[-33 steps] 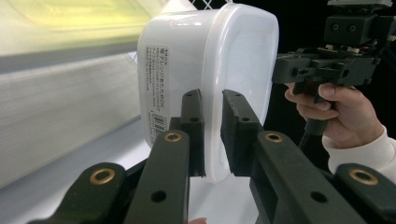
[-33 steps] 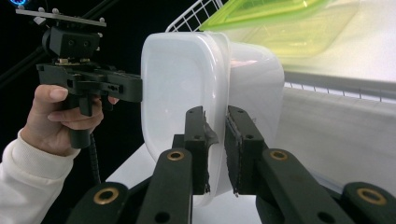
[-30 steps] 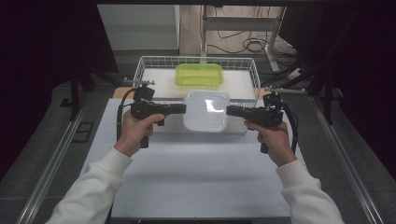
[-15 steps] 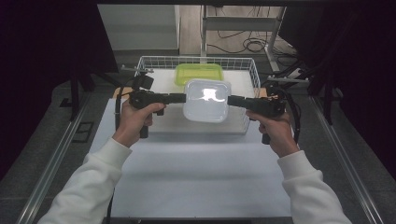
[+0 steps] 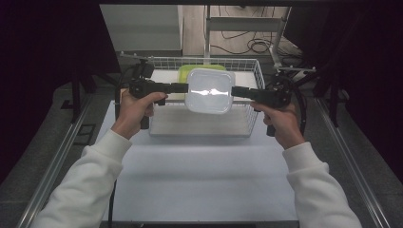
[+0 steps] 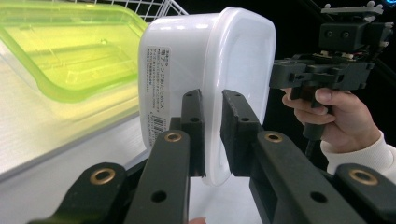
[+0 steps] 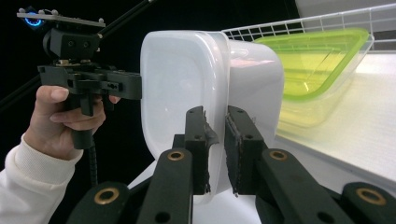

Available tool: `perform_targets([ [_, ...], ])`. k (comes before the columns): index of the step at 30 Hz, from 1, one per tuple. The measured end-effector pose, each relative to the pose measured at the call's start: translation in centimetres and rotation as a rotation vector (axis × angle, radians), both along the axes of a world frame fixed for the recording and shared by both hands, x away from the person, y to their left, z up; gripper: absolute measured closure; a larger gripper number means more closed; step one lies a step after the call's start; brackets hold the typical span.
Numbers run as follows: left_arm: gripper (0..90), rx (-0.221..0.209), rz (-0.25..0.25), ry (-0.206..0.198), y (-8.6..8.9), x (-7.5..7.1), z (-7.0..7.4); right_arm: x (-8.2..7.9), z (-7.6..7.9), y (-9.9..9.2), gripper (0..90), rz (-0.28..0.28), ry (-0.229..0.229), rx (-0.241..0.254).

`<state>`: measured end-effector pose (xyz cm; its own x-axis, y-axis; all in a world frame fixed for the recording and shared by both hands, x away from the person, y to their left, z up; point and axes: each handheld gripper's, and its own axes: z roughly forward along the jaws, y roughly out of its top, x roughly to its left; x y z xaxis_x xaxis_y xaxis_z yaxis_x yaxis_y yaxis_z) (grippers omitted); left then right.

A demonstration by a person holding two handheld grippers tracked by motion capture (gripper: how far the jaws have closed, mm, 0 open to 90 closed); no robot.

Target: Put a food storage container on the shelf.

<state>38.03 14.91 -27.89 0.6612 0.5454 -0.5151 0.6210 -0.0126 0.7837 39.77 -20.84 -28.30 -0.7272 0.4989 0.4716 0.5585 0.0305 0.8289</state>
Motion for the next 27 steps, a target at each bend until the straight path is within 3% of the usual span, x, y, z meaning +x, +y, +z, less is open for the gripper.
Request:
perform_targets([
  [14,80.3,-0.027,0.010,-0.008,0.0,1.6,1.1,1.6,1.5,-0.1,78.7,-0.005,0.003,0.018],
  [27,80.1,-0.023,0.033,-0.008,0.3,3.5,2.1,3.7,3.3,0.6,78.7,-0.009,-0.005,-0.010],
])
